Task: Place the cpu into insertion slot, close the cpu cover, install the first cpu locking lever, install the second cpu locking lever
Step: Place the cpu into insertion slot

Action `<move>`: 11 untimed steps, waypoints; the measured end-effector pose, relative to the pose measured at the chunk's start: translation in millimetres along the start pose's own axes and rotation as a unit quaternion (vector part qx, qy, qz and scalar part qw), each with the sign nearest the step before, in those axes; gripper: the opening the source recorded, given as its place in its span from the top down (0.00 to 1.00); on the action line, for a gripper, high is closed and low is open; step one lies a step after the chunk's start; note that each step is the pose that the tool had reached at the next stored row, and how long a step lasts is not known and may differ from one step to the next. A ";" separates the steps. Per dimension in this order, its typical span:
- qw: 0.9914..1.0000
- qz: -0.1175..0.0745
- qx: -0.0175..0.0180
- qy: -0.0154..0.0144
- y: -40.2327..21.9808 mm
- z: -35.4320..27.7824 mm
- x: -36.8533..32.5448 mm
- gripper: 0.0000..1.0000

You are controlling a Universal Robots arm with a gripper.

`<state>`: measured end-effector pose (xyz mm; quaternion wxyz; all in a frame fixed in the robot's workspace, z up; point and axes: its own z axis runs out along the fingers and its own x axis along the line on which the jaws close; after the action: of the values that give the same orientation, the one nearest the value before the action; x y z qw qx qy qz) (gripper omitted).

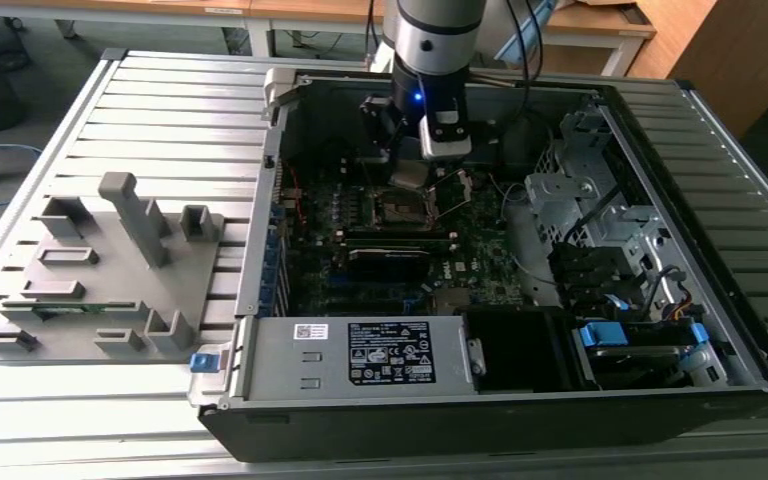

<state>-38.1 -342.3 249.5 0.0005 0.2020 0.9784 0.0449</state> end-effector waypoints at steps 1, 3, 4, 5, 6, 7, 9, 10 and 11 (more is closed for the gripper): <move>1.000 0.009 0.000 -0.001 0.0 0.2 0.0 0.46; 1.000 0.027 0.000 -0.002 -0.1 0.7 0.0 0.46; 0.999 0.036 -0.001 -0.003 -0.1 0.9 0.0 0.46; 0.999 0.045 -0.001 -0.004 -0.1 1.1 0.0 0.46; 0.999 0.054 -0.001 -0.005 -0.1 1.3 0.0 0.46; 0.998 0.063 -0.001 -0.006 -0.2 1.5 0.0 0.46; 0.997 0.081 -0.001 -0.007 -0.2 1.8 0.0 0.46; 0.996 0.089 -0.001 -0.008 -0.2 1.9 0.0 0.46; 0.996 0.091 -0.001 -0.008 -0.2 1.9 -0.1 0.46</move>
<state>-38.1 -342.3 247.6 0.0046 0.2904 0.9558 0.0446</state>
